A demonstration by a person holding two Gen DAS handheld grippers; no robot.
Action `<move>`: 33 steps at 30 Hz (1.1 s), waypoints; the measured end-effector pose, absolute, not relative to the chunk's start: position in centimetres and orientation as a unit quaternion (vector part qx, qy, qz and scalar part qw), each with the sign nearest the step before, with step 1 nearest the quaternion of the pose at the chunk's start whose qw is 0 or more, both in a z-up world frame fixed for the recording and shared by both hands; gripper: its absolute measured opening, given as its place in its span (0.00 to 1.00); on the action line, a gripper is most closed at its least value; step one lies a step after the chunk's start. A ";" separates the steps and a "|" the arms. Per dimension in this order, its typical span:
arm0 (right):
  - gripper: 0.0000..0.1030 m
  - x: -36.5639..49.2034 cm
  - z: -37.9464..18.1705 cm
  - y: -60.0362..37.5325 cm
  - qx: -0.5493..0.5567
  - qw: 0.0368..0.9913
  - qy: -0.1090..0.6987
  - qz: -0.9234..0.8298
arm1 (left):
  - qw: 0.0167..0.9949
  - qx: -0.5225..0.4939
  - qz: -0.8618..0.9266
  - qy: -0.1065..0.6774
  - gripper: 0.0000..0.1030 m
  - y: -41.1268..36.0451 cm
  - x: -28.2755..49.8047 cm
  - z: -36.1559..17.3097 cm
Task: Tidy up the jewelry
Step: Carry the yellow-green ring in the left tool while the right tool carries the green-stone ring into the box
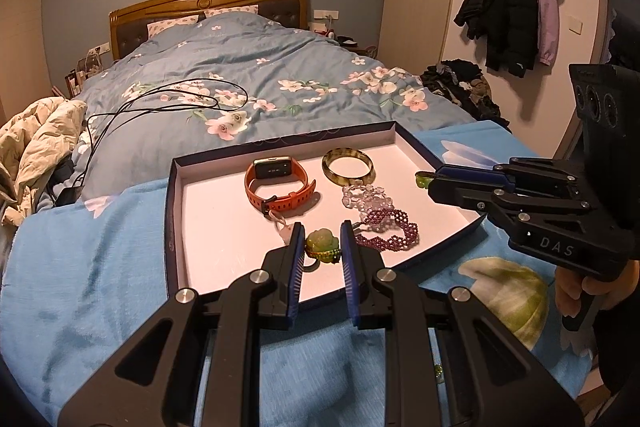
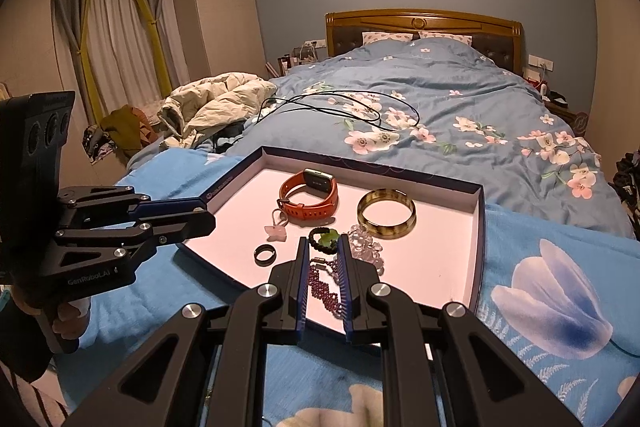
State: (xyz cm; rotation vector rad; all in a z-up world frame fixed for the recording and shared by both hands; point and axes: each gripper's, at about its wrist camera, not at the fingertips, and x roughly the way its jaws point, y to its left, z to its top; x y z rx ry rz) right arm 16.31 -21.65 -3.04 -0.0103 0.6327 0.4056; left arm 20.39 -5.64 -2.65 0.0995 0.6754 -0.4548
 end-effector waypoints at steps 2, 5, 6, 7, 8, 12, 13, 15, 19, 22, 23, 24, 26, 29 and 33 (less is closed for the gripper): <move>0.12 16.5 -3.1 -21.6 -0.006 0.930 0.311 0.198 | 0.917 0.048 -0.220 0.330 0.18 -5.7 20.6 -2.8; 0.12 17.0 -3.4 -21.7 -0.006 0.928 0.315 0.198 | 0.916 0.048 -0.218 0.332 0.18 -6.0 20.9 -3.0; 0.12 17.2 -3.5 -21.8 -0.007 0.928 0.316 0.197 | 0.916 0.048 -0.218 0.333 0.18 -6.0 20.9 -3.0; 0.12 17.3 -3.6 -21.8 -0.006 0.927 0.318 0.197 | 0.916 0.049 -0.218 0.333 0.18 -6.1 21.0 -3.1; 0.12 17.5 -3.8 -21.9 -0.006 0.927 0.319 0.197 | 0.916 0.049 -0.218 0.334 0.18 -6.1 21.1 -3.1; 0.12 18.0 -4.2 -21.9 -0.009 0.925 0.326 0.196 | 0.915 0.050 -0.217 0.337 0.18 -6.3 21.4 -3.4; 0.12 18.1 -4.3 -21.8 -0.009 0.924 0.327 0.196 | 0.915 0.050 -0.216 0.338 0.18 -6.3 21.4 -3.5; 0.12 18.3 -4.5 -21.8 -0.006 0.923 0.331 0.196 | 0.914 0.050 -0.215 0.341 0.18 -6.4 21.6 -3.6; 0.12 18.7 -4.8 -21.7 -0.006 0.922 0.335 0.194 | 0.913 0.050 -0.213 0.344 0.18 -6.5 21.9 -3.9; 0.12 18.9 -4.9 -21.8 -0.005 0.922 0.337 0.193 | 0.912 0.050 -0.213 0.346 0.18 -6.6 22.1 -4.1; 0.12 18.9 -5.0 -21.8 -0.005 0.921 0.338 0.193 | 0.912 0.050 -0.213 0.347 0.18 -6.6 22.2 -4.2; 0.12 19.0 -5.1 -21.8 -0.006 0.921 0.338 0.193 | 0.912 0.050 -0.212 0.348 0.18 -6.7 22.2 -4.2; 0.12 19.1 -5.1 -21.8 -0.006 0.921 0.339 0.193 | 0.911 0.051 -0.212 0.350 0.18 -6.7 22.3 -4.4; 0.12 19.2 -5.2 -21.7 -0.005 0.920 0.340 0.194 | 0.910 0.050 -0.212 0.353 0.18 -6.8 22.4 -4.7; 0.12 19.4 -5.4 -21.8 -0.006 0.919 0.343 0.193 | 0.909 0.051 -0.211 0.356 0.18 -6.8 22.6 -4.9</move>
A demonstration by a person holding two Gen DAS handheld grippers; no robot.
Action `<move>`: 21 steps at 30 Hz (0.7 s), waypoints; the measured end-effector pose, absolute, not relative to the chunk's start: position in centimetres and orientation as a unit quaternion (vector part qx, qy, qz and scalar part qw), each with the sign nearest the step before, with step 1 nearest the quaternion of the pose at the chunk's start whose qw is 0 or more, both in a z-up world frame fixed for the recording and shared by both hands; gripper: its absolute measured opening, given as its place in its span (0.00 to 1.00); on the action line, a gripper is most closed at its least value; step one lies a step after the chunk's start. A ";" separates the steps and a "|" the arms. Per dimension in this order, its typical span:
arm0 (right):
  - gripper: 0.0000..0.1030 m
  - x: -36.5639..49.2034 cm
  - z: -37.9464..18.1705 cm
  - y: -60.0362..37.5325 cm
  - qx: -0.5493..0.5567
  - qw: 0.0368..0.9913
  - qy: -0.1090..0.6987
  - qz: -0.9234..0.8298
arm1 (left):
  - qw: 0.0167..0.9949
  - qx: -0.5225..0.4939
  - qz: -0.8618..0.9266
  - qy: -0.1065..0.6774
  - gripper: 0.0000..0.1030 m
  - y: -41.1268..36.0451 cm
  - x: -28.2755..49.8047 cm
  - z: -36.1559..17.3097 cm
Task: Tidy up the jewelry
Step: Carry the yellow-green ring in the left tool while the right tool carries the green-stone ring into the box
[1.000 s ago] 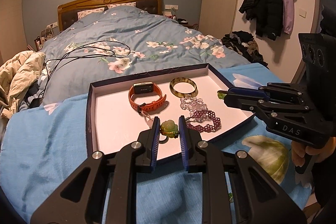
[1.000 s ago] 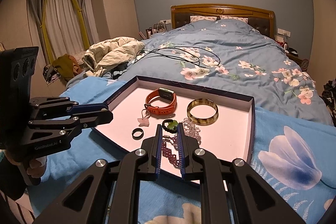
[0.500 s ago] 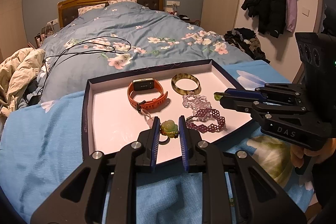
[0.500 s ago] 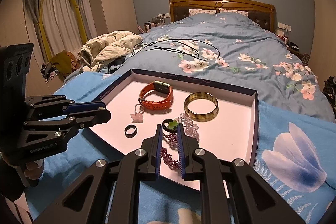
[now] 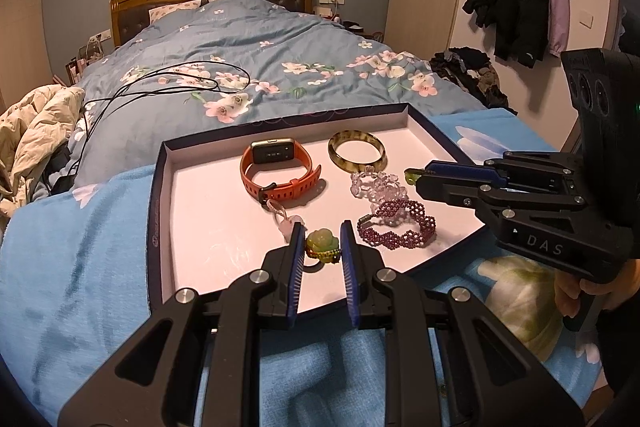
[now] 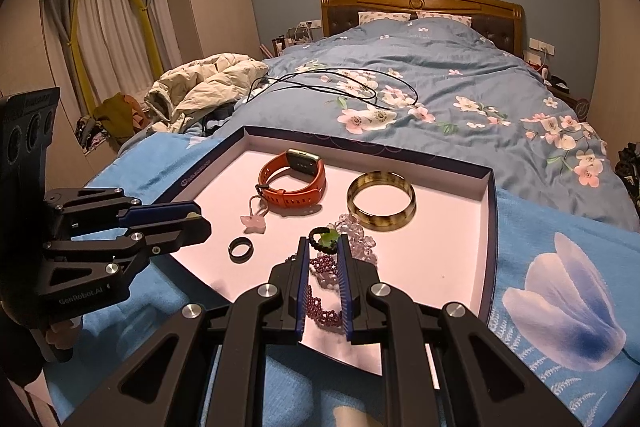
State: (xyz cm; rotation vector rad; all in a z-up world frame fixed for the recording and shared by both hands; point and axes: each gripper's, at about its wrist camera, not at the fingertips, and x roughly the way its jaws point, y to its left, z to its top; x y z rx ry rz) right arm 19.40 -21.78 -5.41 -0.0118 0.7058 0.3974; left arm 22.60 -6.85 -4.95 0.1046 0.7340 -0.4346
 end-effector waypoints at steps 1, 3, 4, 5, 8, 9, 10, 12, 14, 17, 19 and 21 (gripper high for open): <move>0.12 19.4 -5.5 -21.8 -0.007 0.919 0.344 0.193 | 0.909 0.051 -0.210 0.356 0.18 -6.9 22.6 -5.0; 0.12 19.5 -5.5 -21.8 -0.006 0.919 0.344 0.193 | 0.909 0.050 -0.211 0.357 0.18 -6.9 22.6 -5.0; 0.12 19.5 -5.5 -21.8 -0.006 0.919 0.344 0.193 | 0.909 0.051 -0.210 0.357 0.18 -6.9 22.7 -5.0; 0.12 19.5 -5.5 -21.7 -0.006 0.919 0.344 0.193 | 0.909 0.050 -0.210 0.357 0.18 -6.9 22.7 -5.1; 0.12 19.6 -5.6 -21.8 -0.006 0.919 0.345 0.192 | 0.908 0.050 -0.209 0.360 0.18 -6.9 22.8 -5.3; 0.12 19.6 -5.6 -21.8 -0.006 0.918 0.346 0.192 | 0.908 0.050 -0.209 0.361 0.18 -6.9 22.9 -5.4; 0.12 19.7 -5.8 -21.7 -0.007 0.918 0.347 0.191 | 0.908 0.051 -0.208 0.361 0.18 -6.9 22.9 -5.5; 0.12 19.9 -6.0 -21.7 -0.008 0.918 0.348 0.190 | 0.907 0.051 -0.208 0.363 0.18 -6.9 23.0 -5.7; 0.12 19.9 -6.1 -21.7 -0.009 0.918 0.349 0.189 | 0.907 0.052 -0.207 0.364 0.18 -7.0 23.1 -5.8; 0.12 20.1 -6.2 -21.8 -0.008 0.917 0.351 0.188 | 0.906 0.052 -0.206 0.365 0.18 -7.0 23.2 -5.9; 0.12 20.1 -6.2 -21.8 -0.008 0.917 0.352 0.189 | 0.906 0.051 -0.206 0.366 0.18 -7.0 23.3 -5.9; 0.12 20.2 -6.3 -21.9 -0.009 0.917 0.353 0.188 | 0.906 0.050 -0.205 0.368 0.18 -7.0 23.4 -6.1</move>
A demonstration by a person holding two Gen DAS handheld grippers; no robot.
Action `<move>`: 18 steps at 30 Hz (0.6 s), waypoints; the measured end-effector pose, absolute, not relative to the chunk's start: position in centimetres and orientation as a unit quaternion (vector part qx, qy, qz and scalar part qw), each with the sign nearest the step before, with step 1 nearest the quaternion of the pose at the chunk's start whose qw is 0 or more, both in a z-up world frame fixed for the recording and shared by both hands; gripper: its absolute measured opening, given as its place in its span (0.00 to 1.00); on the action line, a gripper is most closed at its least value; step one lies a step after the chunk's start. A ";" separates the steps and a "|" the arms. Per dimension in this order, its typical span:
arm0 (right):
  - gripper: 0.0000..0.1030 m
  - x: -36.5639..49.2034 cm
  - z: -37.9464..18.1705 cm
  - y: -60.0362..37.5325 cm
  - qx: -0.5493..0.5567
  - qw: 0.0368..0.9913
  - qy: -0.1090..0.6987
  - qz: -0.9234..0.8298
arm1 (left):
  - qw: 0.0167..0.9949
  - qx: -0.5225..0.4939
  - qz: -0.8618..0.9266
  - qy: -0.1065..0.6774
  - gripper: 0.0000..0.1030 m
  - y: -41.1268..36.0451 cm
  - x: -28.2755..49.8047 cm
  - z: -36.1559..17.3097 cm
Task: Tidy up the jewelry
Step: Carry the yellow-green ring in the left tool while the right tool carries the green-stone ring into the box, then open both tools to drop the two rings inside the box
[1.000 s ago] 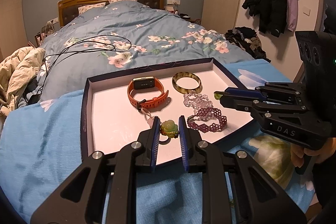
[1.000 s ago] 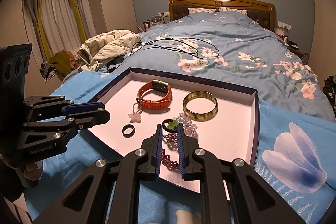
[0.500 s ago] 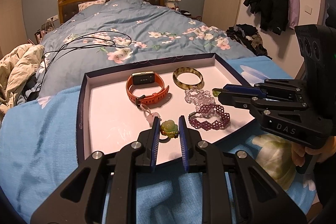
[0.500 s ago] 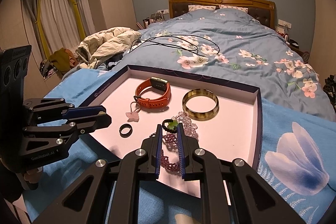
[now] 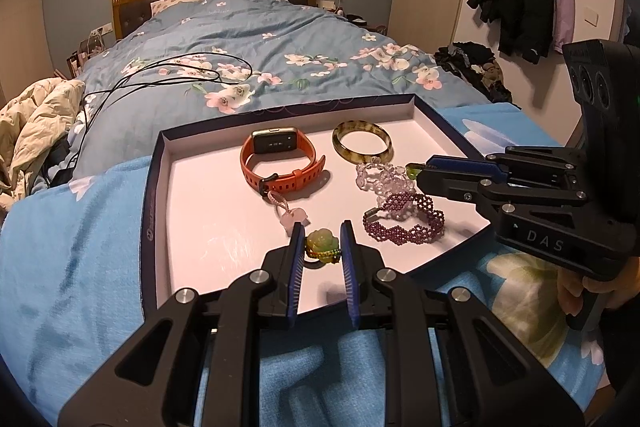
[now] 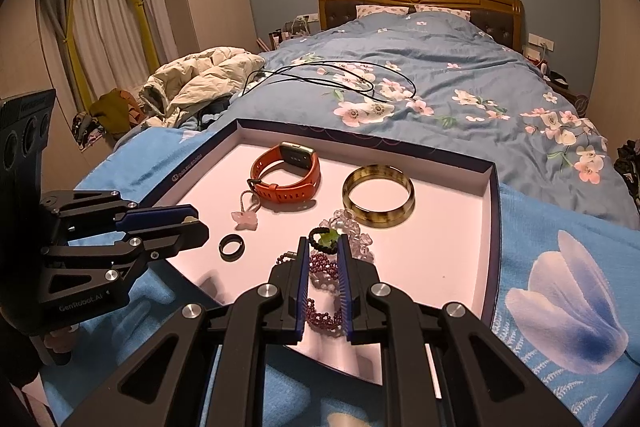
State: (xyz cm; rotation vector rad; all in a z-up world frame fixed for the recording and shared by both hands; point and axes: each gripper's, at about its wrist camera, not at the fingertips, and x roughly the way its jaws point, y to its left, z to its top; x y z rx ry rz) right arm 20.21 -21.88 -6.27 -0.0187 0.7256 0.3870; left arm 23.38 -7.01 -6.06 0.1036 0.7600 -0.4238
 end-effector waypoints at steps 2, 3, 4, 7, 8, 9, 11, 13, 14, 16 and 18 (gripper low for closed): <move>0.12 20.3 -6.2 -21.8 -0.008 0.916 0.353 0.189 | 0.905 0.050 -0.205 0.368 0.18 -7.0 23.4 -6.1; 0.12 20.3 -6.3 -21.9 -0.008 0.916 0.353 0.188 | 0.905 0.050 -0.206 0.369 0.18 -7.0 23.4 -6.1; 0.12 20.4 -6.3 -21.9 -0.008 0.916 0.354 0.188 | 0.905 0.050 -0.205 0.369 0.18 -7.0 23.4 -6.1; 0.12 20.4 -6.3 -22.0 -0.009 0.916 0.355 0.187 | 0.905 0.050 -0.205 0.370 0.18 -7.0 23.4 -6.2; 0.12 20.4 -6.3 -21.9 -0.010 0.916 0.355 0.187 | 0.904 0.050 -0.205 0.371 0.18 -7.0 23.5 -6.3; 0.12 20.4 -6.3 -22.1 -0.010 0.915 0.356 0.187 | 0.904 0.050 -0.205 0.371 0.18 -7.0 23.5 -6.3; 0.12 20.5 -6.4 -21.8 -0.012 0.915 0.357 0.186 | 0.904 0.050 -0.205 0.373 0.18 -7.0 23.5 -6.5; 0.12 20.6 -6.5 -21.7 -0.012 0.914 0.359 0.186 | 0.903 0.050 -0.204 0.374 0.18 -7.0 23.6 -6.6; 0.12 20.6 -6.5 -21.7 -0.014 0.914 0.360 0.186 | 0.903 0.049 -0.204 0.375 0.18 -7.0 23.6 -6.7; 0.12 20.7 -6.5 -21.6 -0.014 0.914 0.361 0.186 | 0.902 0.048 -0.204 0.377 0.18 -7.0 23.6 -6.7; 0.12 20.8 -6.6 -21.7 -0.014 0.913 0.362 0.185 | 0.902 0.048 -0.203 0.378 0.18 -7.0 23.7 -6.7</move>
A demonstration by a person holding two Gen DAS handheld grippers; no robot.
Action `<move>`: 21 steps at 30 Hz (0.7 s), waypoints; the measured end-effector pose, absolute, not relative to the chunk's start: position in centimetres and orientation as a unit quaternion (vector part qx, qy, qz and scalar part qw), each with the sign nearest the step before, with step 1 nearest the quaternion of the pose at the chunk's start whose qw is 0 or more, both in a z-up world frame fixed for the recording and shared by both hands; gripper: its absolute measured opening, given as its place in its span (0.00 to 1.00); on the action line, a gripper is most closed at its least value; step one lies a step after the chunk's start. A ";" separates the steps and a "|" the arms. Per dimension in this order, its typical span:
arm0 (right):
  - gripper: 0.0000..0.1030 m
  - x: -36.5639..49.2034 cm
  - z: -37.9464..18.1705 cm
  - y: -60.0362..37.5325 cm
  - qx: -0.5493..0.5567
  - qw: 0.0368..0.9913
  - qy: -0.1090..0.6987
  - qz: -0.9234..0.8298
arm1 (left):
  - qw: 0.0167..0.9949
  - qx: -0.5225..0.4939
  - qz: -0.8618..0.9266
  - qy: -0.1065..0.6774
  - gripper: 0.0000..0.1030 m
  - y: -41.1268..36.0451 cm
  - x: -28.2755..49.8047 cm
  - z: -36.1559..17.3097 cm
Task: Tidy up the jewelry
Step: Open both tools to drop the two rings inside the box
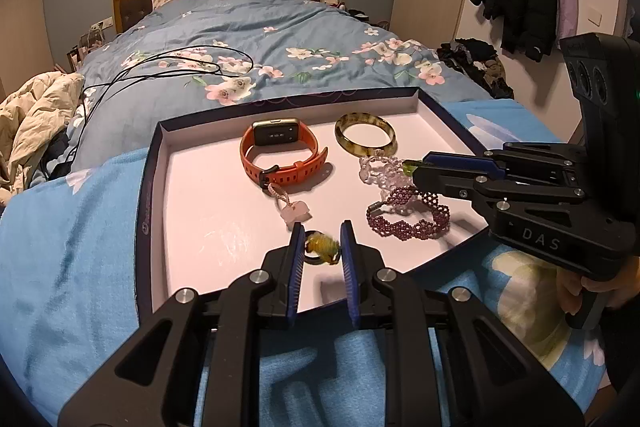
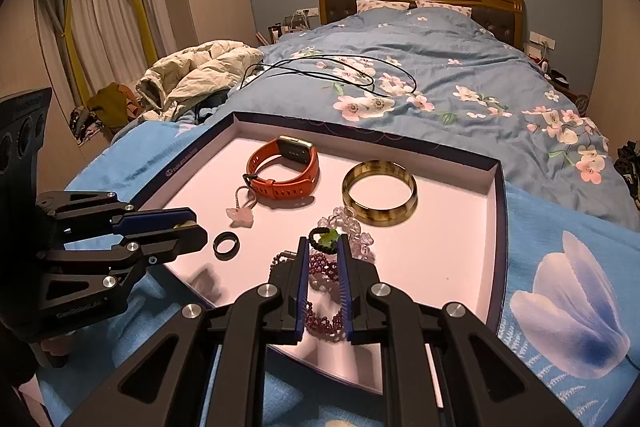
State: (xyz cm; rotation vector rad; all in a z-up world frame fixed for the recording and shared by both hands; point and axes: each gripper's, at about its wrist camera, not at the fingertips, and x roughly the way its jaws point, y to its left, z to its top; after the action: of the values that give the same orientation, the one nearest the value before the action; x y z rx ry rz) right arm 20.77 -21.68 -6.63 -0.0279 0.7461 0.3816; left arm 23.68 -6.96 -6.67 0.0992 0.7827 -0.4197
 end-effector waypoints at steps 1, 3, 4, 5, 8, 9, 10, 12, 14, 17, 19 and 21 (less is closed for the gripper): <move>0.12 20.9 -6.6 -21.5 -0.014 0.913 0.364 0.184 | 0.901 0.047 -0.204 0.379 0.18 -6.9 23.7 -6.7; 0.12 21.0 -6.8 -21.5 -0.014 0.912 0.366 0.184 | 0.900 0.047 -0.205 0.381 0.18 -6.9 23.8 -6.8; 0.12 21.1 -6.9 -21.5 -0.014 0.912 0.367 0.183 | 0.900 0.047 -0.206 0.382 0.18 -7.0 23.7 -6.8; 0.12 21.2 -6.9 -21.4 -0.015 0.912 0.368 0.182 | 0.900 0.047 -0.205 0.382 0.18 -7.0 23.8 -6.8; 0.13 21.4 -7.1 -21.3 -0.017 0.912 0.369 0.176 | 0.900 0.045 -0.204 0.382 0.19 -7.0 23.8 -6.9; 0.13 21.4 -7.1 -21.4 -0.015 0.912 0.371 0.176 | 0.901 0.045 -0.204 0.381 0.19 -6.9 23.8 -6.9; 0.13 21.5 -7.1 -21.3 -0.014 0.912 0.370 0.175 | 0.901 0.045 -0.203 0.380 0.21 -6.9 23.8 -6.8; 0.13 21.3 -7.1 -21.4 -0.012 0.913 0.369 0.175 | 0.903 0.043 -0.202 0.378 0.23 -6.8 23.7 -6.7; 0.16 21.3 -6.9 -21.4 -0.010 0.914 0.367 0.173 | 0.904 0.042 -0.200 0.375 0.25 -6.6 23.5 -6.6; 0.20 21.0 -6.5 -21.9 0.004 0.916 0.361 0.175 | 0.908 0.042 -0.197 0.367 0.30 -6.3 23.1 -6.1; 0.20 20.9 -6.2 -22.3 0.013 0.918 0.357 0.174 | 0.911 0.044 -0.196 0.360 0.31 -6.2 22.7 -5.7; 0.20 20.7 -5.9 -22.7 0.020 0.919 0.354 0.174 | 0.914 0.046 -0.198 0.352 0.33 -6.1 22.1 -5.1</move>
State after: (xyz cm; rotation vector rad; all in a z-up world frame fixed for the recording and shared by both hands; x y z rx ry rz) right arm 20.69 -22.69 -5.85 0.0421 0.7278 0.3575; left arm 22.09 -6.07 -5.13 0.0945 0.7242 -0.4083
